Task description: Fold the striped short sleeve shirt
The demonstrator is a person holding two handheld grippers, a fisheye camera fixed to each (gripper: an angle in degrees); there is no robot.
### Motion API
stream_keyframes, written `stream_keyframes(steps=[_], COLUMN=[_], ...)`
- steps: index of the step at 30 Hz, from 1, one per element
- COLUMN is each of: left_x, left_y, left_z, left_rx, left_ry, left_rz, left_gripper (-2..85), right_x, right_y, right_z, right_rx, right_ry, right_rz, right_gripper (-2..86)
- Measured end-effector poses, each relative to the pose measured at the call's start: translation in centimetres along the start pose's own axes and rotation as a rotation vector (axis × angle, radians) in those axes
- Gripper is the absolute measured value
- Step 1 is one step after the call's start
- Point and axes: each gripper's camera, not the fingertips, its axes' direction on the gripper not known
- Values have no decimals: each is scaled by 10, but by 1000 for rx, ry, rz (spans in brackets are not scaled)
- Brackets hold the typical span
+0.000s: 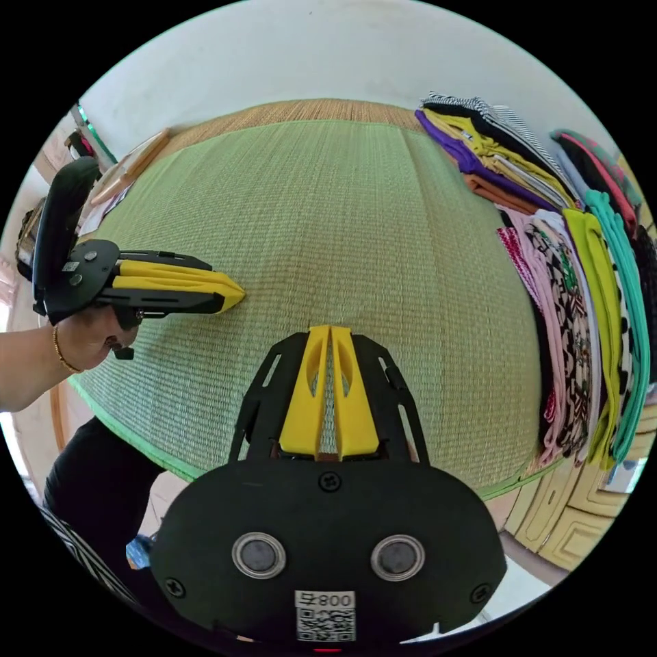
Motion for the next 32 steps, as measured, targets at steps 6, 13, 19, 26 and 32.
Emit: stream_keyframes(steps=[6, 13, 19, 26, 32], left_x=[1, 34, 35, 40, 43], left_y=[92, 275, 371, 402, 395], left_z=[3, -49, -32, 25, 69], left_rx=[29, 193, 209, 207, 215], left_ry=[219, 320, 401, 490, 524], left_rz=[-12, -135, -202, -250, -227], left_gripper=[5, 8, 16, 19, 19], right_x=[4, 34, 106, 196, 246], right_y=[52, 132, 172, 148, 91], right_z=[-32, -175, -263, -289, -279], right_rx=[74, 286, 437, 448, 393], right_ry=[-93, -70, 60, 138, 184], right_rz=[157, 231, 378, 468, 475], right_gripper=[0, 3, 20, 76, 84])
